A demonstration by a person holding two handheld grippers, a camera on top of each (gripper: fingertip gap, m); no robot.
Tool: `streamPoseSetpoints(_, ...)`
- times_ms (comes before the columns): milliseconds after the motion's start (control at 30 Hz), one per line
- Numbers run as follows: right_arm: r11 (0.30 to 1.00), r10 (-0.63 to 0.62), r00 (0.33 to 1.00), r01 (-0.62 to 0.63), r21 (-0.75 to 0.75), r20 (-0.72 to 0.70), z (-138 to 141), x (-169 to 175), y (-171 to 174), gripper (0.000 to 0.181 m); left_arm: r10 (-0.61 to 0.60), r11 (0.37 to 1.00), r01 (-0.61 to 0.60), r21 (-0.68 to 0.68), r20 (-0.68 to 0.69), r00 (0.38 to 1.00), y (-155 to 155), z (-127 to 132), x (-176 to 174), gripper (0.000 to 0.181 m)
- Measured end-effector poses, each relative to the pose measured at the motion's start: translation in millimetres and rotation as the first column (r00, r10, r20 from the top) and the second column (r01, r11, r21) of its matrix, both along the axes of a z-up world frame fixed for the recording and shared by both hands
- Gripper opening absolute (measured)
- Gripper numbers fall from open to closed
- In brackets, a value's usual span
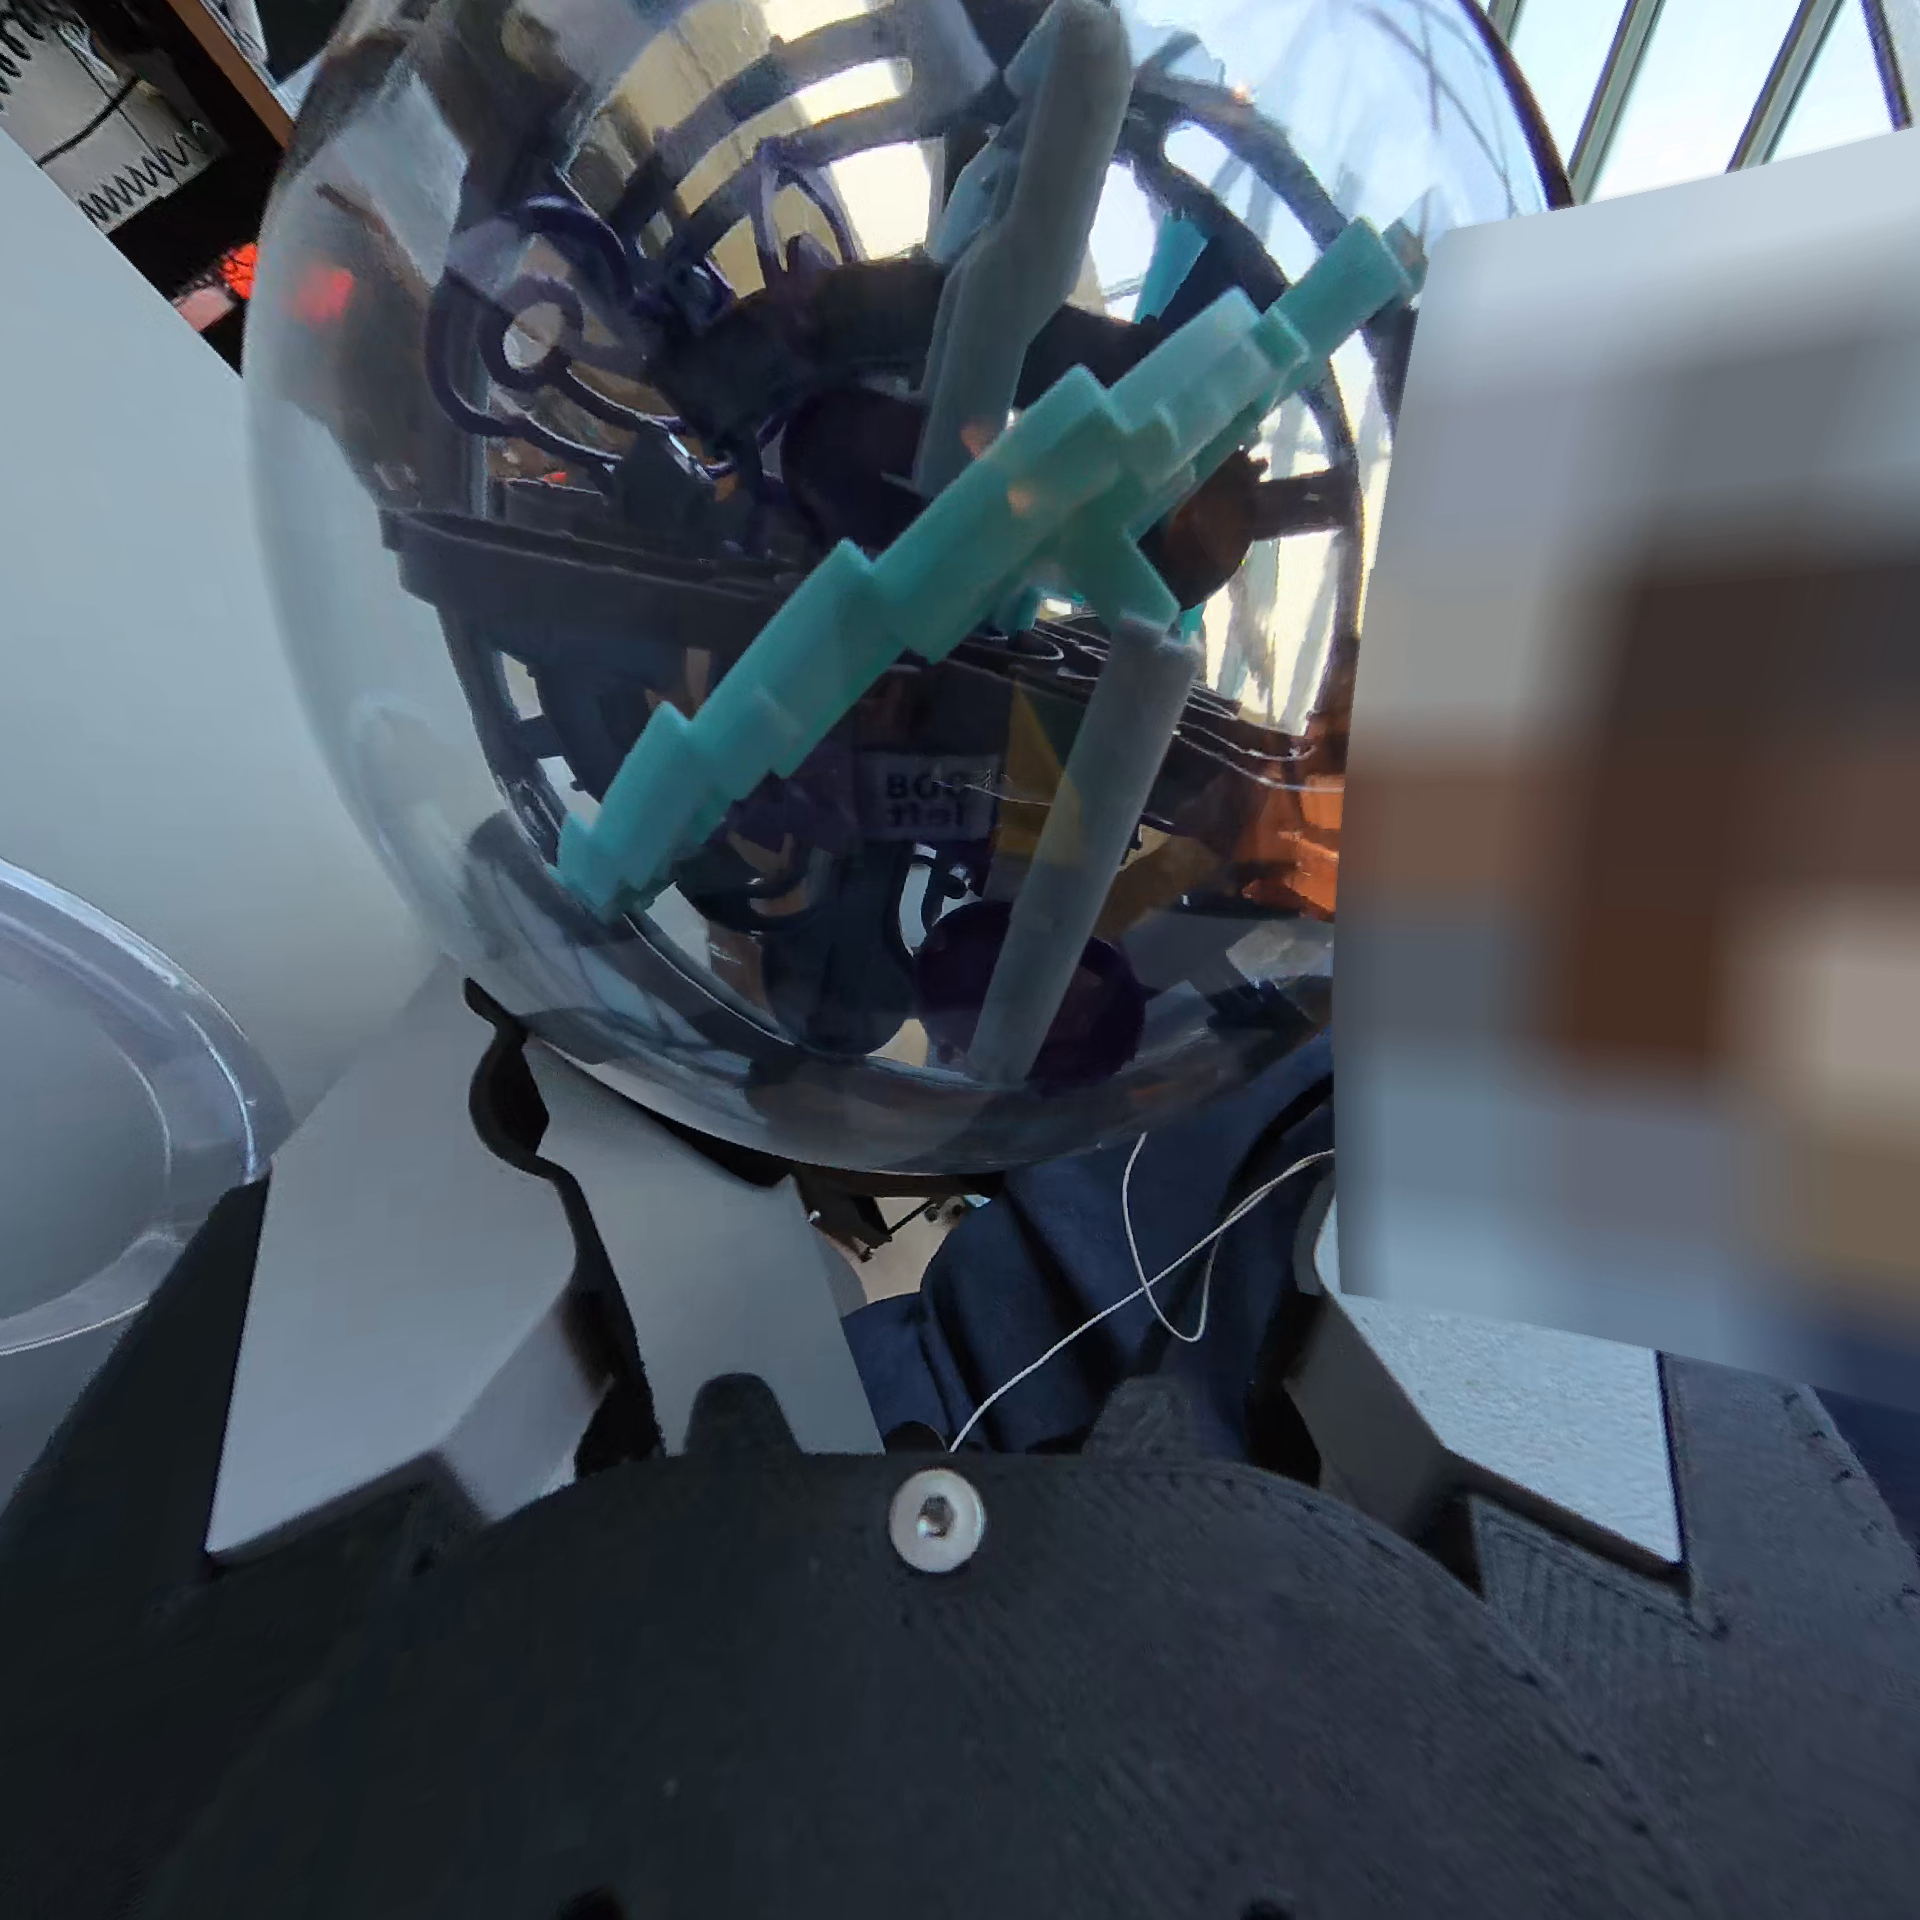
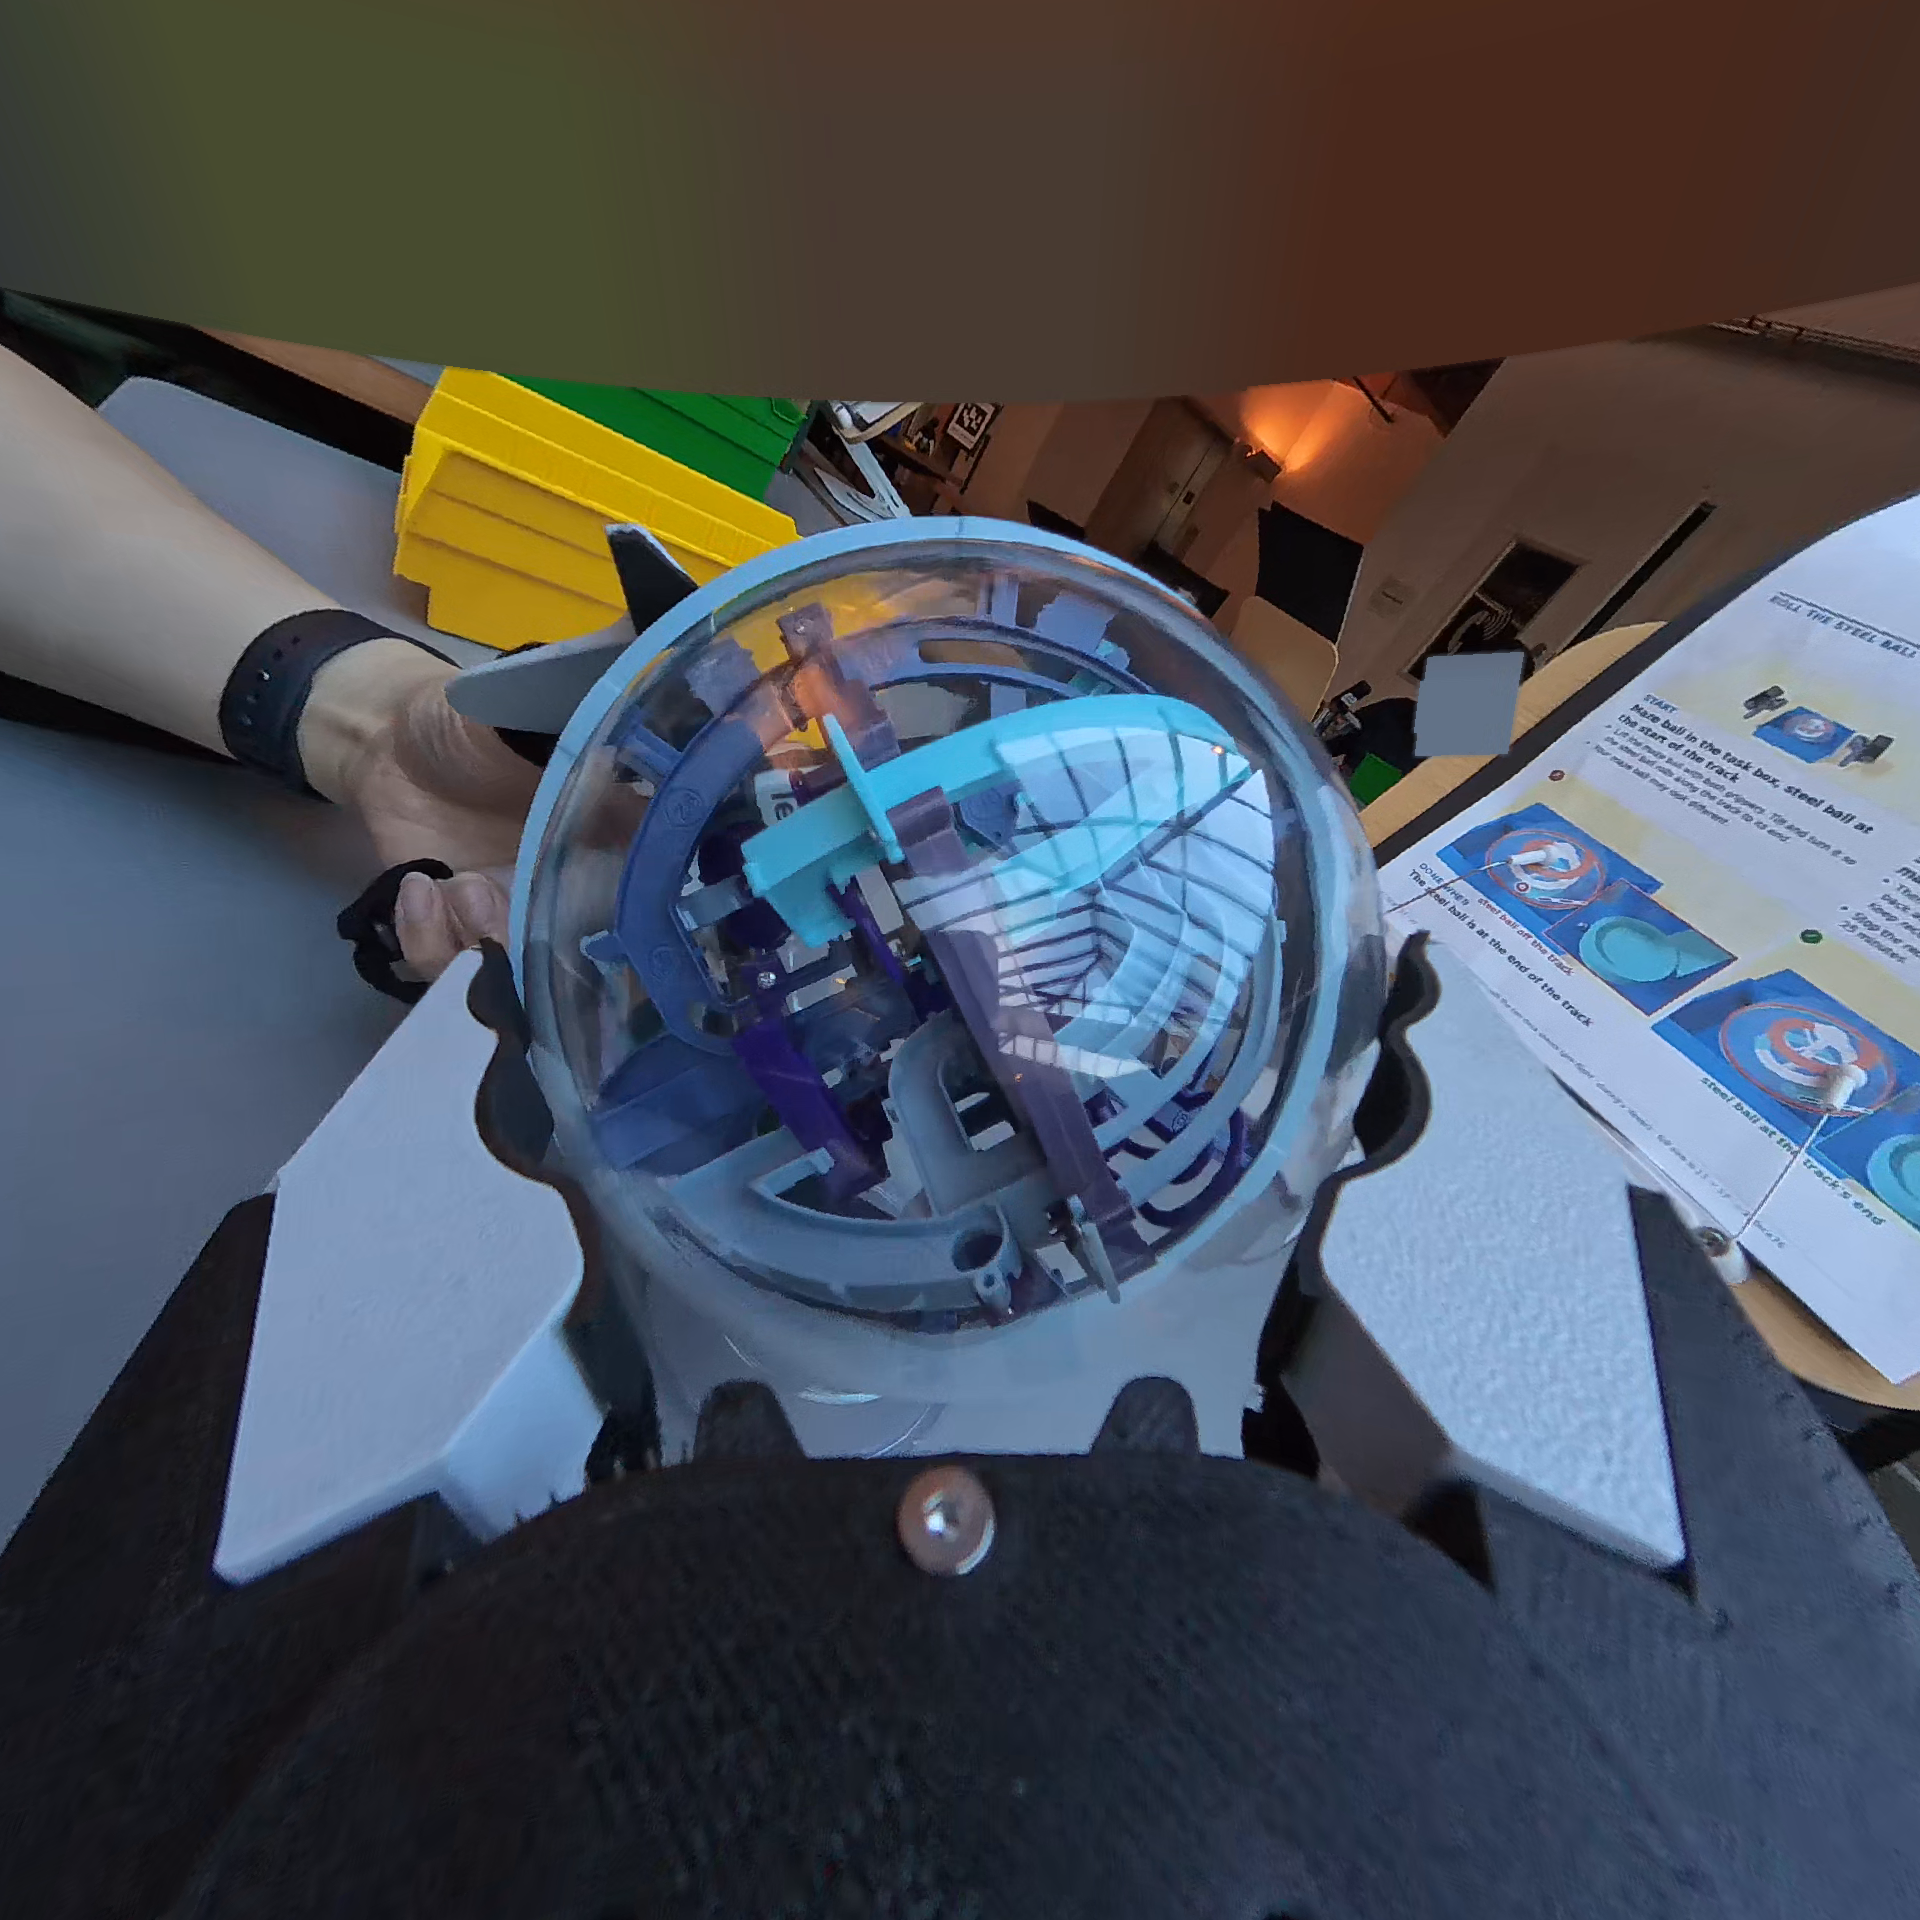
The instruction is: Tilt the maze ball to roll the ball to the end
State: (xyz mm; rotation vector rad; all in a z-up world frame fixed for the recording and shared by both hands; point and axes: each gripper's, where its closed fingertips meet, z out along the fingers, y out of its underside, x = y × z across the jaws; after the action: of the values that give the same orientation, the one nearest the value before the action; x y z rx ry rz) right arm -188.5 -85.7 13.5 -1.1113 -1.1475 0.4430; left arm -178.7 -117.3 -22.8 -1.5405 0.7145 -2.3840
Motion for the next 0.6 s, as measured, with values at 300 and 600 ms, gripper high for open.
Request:
streamPoseSetpoints(300,0.998,-0.036,0.998,0.033,0.051,0.056,-6,-2,2,0.159,0.027,0.994,-0.021,0.107,-0.057,0.998,1,-6,-3,0.158)
streamPoseSetpoints(600,0.999,0.013,0.999,-0.015,0.050,0.050,-18,-11,9,0.159,-0.019,0.989,0.039,0.146,-0.136,0.991,5,-21,-11,0.158)
